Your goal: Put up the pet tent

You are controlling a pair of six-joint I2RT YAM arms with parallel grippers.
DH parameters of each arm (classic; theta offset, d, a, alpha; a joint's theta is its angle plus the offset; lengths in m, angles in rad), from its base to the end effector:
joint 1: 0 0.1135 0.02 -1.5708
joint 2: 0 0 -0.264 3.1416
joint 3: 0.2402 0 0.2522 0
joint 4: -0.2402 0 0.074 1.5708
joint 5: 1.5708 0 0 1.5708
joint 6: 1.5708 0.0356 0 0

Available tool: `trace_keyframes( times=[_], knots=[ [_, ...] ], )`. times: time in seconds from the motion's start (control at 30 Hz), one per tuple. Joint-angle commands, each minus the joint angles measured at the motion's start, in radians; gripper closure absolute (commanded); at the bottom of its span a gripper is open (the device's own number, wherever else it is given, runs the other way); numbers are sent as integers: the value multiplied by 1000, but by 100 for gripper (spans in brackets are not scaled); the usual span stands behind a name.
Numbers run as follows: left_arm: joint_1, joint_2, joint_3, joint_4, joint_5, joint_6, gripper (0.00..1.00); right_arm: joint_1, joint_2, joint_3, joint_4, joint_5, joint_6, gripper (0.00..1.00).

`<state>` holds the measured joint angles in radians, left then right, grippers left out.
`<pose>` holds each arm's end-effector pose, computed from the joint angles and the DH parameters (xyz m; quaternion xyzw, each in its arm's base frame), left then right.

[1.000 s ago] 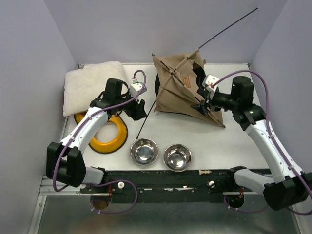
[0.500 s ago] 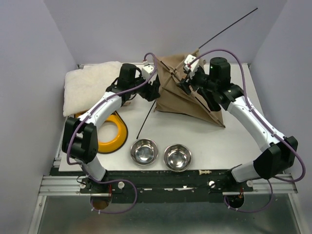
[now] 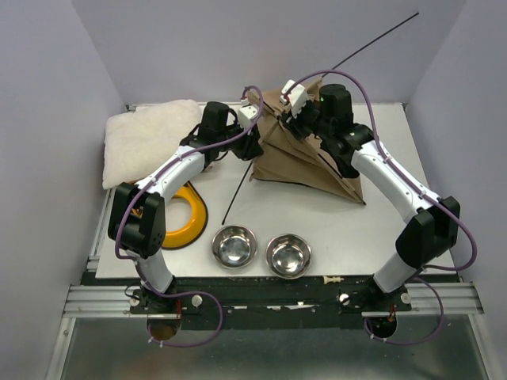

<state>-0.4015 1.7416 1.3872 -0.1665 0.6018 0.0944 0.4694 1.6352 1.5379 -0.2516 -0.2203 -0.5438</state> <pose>0.3650 -0.1769 0.2935 0.3468 0.7647 -0.3267 0.4338 0.3432 0.1828 0.3757 -0.4502 0.6813 0.0688 0.5731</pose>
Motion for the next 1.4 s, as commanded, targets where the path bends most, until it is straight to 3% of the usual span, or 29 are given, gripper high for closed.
trace_keyframes(
  times=[0.0, 0.07, 0.13, 0.17, 0.3, 0.67, 0.8, 0.93, 1.07, 1.13, 1.23, 1.37],
  knots=[
    [1, 12, 6, -24, 41, 39, 63, 6, 5, 44, -37, 24, -30, 48],
    [1, 10, 4, -37, 39, 50, 78, 9, 20, 62, -35, 79, -25, 62],
    [7, 3, 6, -70, 33, 83, 88, 5, 26, 99, -32, 145, -27, 91],
    [13, -2, 4, -86, 33, 97, 93, -6, 23, 123, -32, 156, -19, 99],
    [36, -40, -14, -133, 24, 185, 100, -51, -12, 191, -29, 176, 8, 99],
    [78, -82, -5, -196, 12, 281, 100, -254, -20, 257, -40, 265, 87, 100],
    [98, -99, 6, -222, 30, 320, 100, -343, -26, 261, -92, 239, 116, 99],
    [95, -125, 42, -228, 73, 314, 100, -356, -78, 205, -112, 141, 93, 99],
    [95, -149, 76, -238, 99, 313, 100, -409, -57, 284, -140, 164, 117, 99],
    [108, -169, 75, -278, 110, 384, 100, -426, -66, 338, -166, 90, 137, 100],
    [136, -249, 3, -197, 144, 357, 100, -413, -116, 381, -189, -121, 191, 99],
    [142, -318, -25, -185, 132, 347, 100, -293, -172, 381, -193, -221, 246, 99]
  ],
)
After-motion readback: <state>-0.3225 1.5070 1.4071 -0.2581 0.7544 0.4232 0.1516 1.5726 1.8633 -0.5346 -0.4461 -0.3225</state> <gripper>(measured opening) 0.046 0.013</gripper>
